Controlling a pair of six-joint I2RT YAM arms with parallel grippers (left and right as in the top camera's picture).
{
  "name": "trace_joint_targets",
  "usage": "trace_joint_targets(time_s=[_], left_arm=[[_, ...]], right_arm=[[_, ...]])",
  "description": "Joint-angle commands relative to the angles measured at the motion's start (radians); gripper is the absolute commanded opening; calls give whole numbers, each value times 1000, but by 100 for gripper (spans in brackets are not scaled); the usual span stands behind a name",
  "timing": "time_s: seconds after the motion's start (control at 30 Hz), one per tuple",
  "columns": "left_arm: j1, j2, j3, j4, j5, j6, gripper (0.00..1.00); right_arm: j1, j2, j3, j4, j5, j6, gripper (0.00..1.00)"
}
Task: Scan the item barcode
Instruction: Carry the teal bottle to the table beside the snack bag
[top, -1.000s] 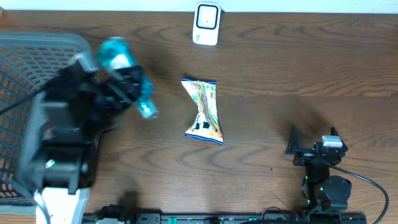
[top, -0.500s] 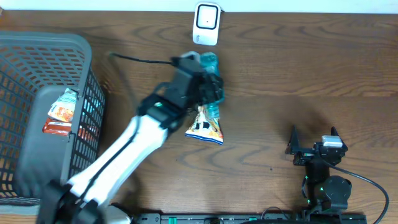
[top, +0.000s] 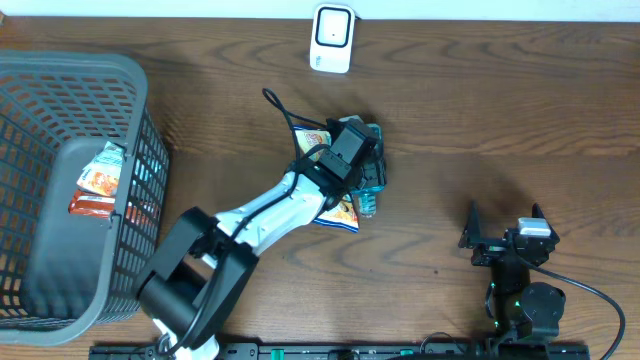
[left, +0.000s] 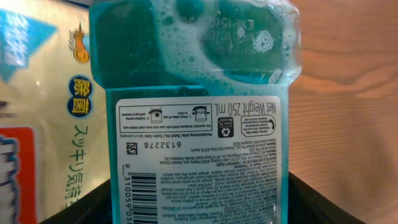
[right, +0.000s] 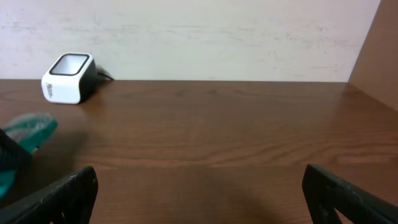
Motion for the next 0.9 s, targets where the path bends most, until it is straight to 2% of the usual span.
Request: trace_joint_targets(time_s=[0.0,0.2,0.63,0.77,0.87], left_arm=[[-3,40,35,14,-23,-19,51],[-14,102,35,50,3,-36,51],[-16,105,35,50,2,-35,53],[-16,105,35,47,3,-35,64],[-16,105,35,47,3,-35,79]], right_arm=[[9,-6,0,-6,-2,-8,99],[9,-6,0,-6,-2,-8,99],[9,-6,0,-6,-2,-8,99],[9,-6,0,-6,-2,-8,99],[9,-6,0,-6,-2,-8,99]])
